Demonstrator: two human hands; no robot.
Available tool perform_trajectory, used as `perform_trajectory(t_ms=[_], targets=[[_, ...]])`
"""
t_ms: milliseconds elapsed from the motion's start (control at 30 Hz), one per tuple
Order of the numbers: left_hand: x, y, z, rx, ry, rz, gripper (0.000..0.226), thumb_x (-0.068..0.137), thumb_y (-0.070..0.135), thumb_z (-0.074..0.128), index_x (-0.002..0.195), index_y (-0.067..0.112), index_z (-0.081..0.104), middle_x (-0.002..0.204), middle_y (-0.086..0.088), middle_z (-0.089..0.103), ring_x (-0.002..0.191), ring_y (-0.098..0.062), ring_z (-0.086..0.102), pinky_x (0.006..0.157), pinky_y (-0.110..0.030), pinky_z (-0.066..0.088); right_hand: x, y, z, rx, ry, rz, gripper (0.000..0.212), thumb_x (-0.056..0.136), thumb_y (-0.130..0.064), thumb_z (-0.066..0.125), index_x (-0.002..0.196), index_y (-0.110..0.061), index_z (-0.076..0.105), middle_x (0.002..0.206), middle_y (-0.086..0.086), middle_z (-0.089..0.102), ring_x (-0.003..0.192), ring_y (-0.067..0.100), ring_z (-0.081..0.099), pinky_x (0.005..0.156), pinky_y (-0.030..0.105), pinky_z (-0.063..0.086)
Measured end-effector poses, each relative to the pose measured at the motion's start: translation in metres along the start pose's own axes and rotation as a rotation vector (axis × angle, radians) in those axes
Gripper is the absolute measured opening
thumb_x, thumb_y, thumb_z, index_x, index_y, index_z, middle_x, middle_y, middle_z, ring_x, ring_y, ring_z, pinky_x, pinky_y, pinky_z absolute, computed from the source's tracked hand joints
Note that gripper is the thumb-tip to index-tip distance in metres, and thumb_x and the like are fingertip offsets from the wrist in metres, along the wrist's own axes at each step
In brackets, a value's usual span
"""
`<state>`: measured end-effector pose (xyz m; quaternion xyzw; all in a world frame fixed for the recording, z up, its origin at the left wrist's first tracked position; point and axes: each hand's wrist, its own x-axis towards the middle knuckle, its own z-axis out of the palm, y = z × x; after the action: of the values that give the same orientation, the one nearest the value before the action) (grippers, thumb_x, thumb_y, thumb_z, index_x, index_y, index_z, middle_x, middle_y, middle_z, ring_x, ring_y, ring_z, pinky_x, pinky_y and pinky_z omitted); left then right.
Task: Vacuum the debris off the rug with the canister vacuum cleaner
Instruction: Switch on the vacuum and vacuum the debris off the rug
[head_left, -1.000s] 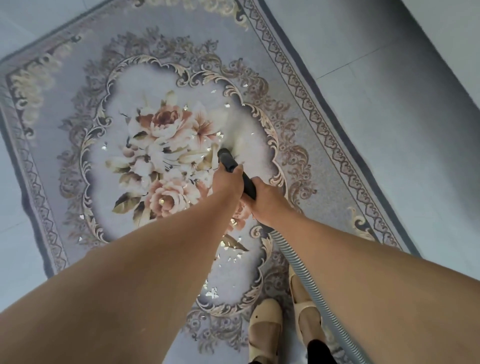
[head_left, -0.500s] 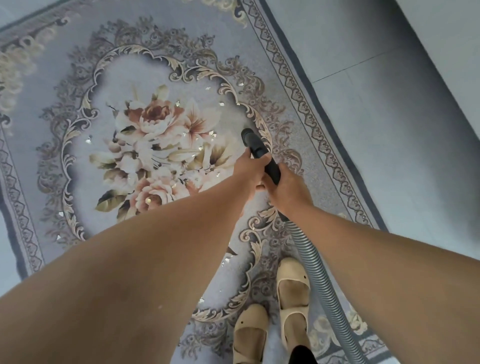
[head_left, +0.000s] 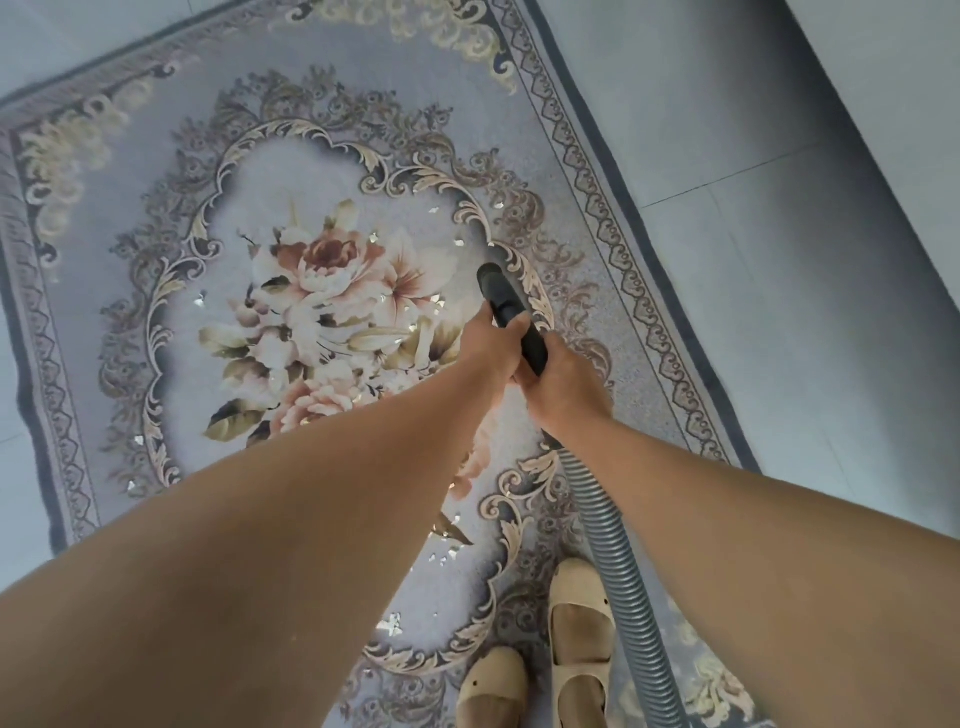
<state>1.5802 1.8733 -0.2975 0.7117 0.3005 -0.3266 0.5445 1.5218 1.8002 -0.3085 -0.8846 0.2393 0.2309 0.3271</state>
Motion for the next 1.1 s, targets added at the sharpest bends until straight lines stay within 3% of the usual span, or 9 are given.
perform_trajectory(t_ms=[167, 300, 467, 567, 800, 900, 1033, 1100], targets=[[-0.001, 0.014, 0.006, -0.025, 0.020, 0.002, 0.051, 0.095, 0.020, 0.059, 0.143, 0.021, 0.043, 0.118, -0.009, 0.065, 0.104, -0.029, 0.065, 0.092, -0.047, 0.054, 0.006, -0.003, -0.016, 0.039, -0.018, -0.025, 0.045, 0.094, -0.054, 0.047, 0.114, -0.014, 0.048, 0.096, 0.011, 0.067, 0.086, 0.032, 0.064, 0.068, 0.040, 0.051], [0.009, 0.037, 0.010, -0.041, 0.013, -0.016, 0.051, 0.094, 0.022, 0.059, 0.143, 0.022, 0.043, 0.114, -0.009, 0.065, 0.102, -0.030, 0.065, 0.088, -0.049, 0.055, 0.022, -0.013, -0.033, 0.049, -0.014, -0.040, 0.044, 0.095, -0.051, 0.050, 0.114, -0.011, 0.051, 0.095, 0.011, 0.066, 0.082, 0.031, 0.062, 0.063, 0.034, 0.046], [0.032, 0.052, 0.012, -0.056, 0.010, -0.017, 0.052, 0.094, 0.024, 0.060, 0.143, 0.024, 0.042, 0.120, -0.011, 0.064, 0.102, -0.030, 0.065, 0.087, -0.049, 0.056, 0.046, -0.027, -0.039, 0.039, -0.013, -0.020, 0.044, 0.093, -0.053, 0.050, 0.114, -0.014, 0.051, 0.095, 0.009, 0.066, 0.082, 0.031, 0.066, 0.067, 0.038, 0.052], [0.054, 0.074, 0.013, -0.053, 0.000, 0.009, 0.056, 0.094, 0.024, 0.060, 0.146, 0.024, 0.038, 0.122, -0.011, 0.063, 0.104, -0.031, 0.064, 0.086, -0.047, 0.056, 0.069, -0.039, -0.045, 0.056, 0.013, 0.000, 0.043, 0.094, -0.051, 0.049, 0.115, -0.013, 0.051, 0.099, 0.010, 0.066, 0.088, 0.033, 0.064, 0.067, 0.035, 0.046], [0.097, 0.114, 0.008, -0.028, -0.034, 0.027, 0.053, 0.096, 0.027, 0.058, 0.146, 0.022, 0.041, 0.123, -0.011, 0.062, 0.096, -0.027, 0.061, 0.072, -0.040, 0.054, 0.124, -0.069, -0.051, 0.037, 0.035, 0.050, 0.040, 0.094, -0.051, 0.049, 0.112, -0.014, 0.050, 0.100, 0.009, 0.064, 0.089, 0.032, 0.063, 0.067, 0.036, 0.045], [0.103, 0.118, 0.008, -0.061, -0.031, 0.024, 0.053, 0.096, 0.028, 0.058, 0.146, 0.023, 0.041, 0.121, -0.010, 0.063, 0.094, -0.026, 0.062, 0.070, -0.037, 0.054, 0.134, -0.074, -0.053, 0.075, 0.028, 0.046, 0.039, 0.094, -0.051, 0.049, 0.109, -0.015, 0.051, 0.096, 0.008, 0.066, 0.083, 0.031, 0.067, 0.069, 0.039, 0.054], [0.092, 0.100, 0.014, -0.082, -0.029, 0.017, 0.060, 0.094, 0.030, 0.059, 0.149, 0.025, 0.034, 0.128, -0.006, 0.060, 0.107, -0.028, 0.062, 0.074, -0.038, 0.056, 0.117, -0.062, -0.054, 0.086, 0.008, 0.045, 0.034, 0.093, -0.049, 0.050, 0.104, -0.016, 0.051, 0.090, 0.006, 0.065, 0.077, 0.031, 0.067, 0.070, 0.044, 0.057], [0.080, 0.084, 0.017, -0.046, -0.021, 0.035, 0.063, 0.092, 0.033, 0.060, 0.149, 0.027, 0.034, 0.129, -0.009, 0.061, 0.109, -0.030, 0.063, 0.083, -0.044, 0.056, 0.102, -0.052, -0.054, 0.092, -0.023, 0.040, 0.032, 0.093, -0.047, 0.051, 0.103, -0.016, 0.051, 0.087, 0.006, 0.065, 0.074, 0.031, 0.067, 0.068, 0.043, 0.057]])
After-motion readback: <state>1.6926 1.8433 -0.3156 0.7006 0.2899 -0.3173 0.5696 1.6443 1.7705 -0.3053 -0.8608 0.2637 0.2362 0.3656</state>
